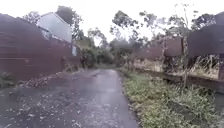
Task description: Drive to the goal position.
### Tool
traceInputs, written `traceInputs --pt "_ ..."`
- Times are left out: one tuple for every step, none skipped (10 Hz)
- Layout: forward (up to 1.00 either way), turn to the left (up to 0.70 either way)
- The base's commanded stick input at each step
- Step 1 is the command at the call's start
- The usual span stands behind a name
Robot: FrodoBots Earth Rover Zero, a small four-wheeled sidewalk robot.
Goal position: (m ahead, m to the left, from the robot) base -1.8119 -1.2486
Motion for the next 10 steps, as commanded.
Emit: traceInputs --pt "0.04 0.02" --pt "0.04 0.02" --pt "0.04 0.02" --pt "0.04 0.03" --pt "0.05 0.06" --pt "0.05 0.09" --pt "0.05 0.13" --pt "0.06 0.16" --pt "0.06 0.19" --pt "0.07 0.22"
